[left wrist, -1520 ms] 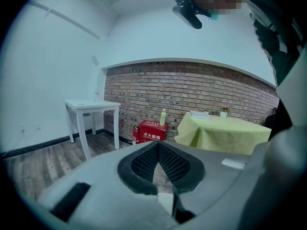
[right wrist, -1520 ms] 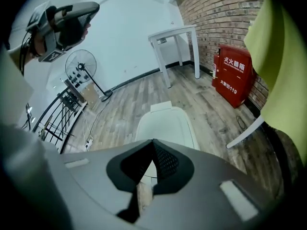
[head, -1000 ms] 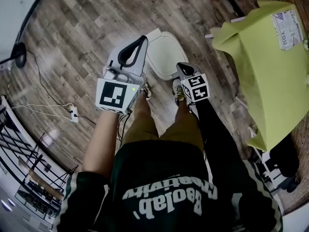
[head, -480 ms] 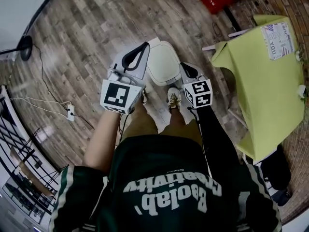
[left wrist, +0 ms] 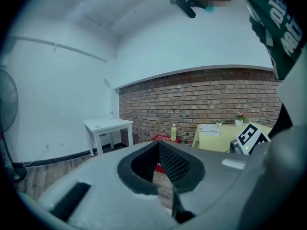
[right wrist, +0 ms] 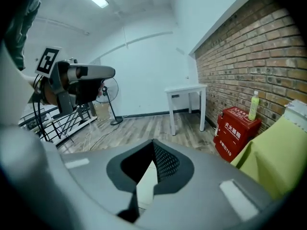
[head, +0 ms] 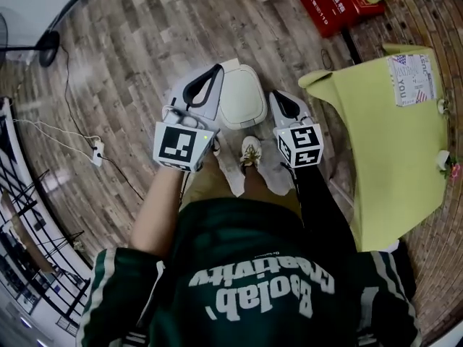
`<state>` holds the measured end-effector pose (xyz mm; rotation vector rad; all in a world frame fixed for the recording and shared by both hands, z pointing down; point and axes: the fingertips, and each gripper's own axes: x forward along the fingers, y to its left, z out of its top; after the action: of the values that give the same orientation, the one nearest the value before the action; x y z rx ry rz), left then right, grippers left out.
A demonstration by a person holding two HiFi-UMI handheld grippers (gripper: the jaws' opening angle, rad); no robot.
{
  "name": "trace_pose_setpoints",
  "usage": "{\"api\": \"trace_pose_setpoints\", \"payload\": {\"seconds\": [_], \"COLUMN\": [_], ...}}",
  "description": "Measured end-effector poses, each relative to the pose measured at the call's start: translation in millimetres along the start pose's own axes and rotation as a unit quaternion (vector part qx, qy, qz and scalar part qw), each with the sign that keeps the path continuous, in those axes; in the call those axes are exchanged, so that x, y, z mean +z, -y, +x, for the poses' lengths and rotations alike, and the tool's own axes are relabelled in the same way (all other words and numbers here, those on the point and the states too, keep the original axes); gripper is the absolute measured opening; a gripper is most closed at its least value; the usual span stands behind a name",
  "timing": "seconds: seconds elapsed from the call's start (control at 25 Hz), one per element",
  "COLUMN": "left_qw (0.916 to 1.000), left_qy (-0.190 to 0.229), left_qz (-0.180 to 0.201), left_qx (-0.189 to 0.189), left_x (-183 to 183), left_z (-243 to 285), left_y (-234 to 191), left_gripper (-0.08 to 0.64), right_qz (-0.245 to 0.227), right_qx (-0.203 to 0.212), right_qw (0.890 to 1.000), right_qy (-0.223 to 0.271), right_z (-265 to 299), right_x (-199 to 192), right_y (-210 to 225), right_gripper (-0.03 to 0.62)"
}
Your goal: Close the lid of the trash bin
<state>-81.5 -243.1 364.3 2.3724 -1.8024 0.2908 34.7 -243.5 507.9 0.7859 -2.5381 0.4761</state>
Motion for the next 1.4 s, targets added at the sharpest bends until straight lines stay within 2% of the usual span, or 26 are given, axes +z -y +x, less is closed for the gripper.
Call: {"api": "trace_pose_setpoints", "payload": {"seconds": [0.24,0.56,0.96,1.08,1.4], "left_qw": [0.9997,0.9988,0.9960,0.9959,0.9950], "left_qy": [-0.004,0.003,0.023,0.023,0.038], "left_qz": [-0.006,0.007,0.025,0.038,0.039], "left_qx": [0.023,0.048,0.083,0.078,0.084], "left_x": [9,28,54,58,76], "left_z": [-17,-48,-91,-99,-120], "left_y": [10,17,13,16,19], "left_gripper": [0.005,0.005,0.003,0.005,0.003], "right_qz": [-0.038,-0.068,-0.088,-0.108,-0.135], "right_qx": [0.025,0.049,0.053,0.052,0.043], "right_qw": [0.998,0.993,0.989,0.987,0.981], "right_qy": [0.035,0.082,0.105,0.109,0.129], "right_z": [-18,-43,-65,-70,-91], "right_x": [40,85,108,117,145], "right_y": [-11,-38,-76,-88,-103], "right_gripper": [0.011,0.011,0.011,0.011,0.011]}}
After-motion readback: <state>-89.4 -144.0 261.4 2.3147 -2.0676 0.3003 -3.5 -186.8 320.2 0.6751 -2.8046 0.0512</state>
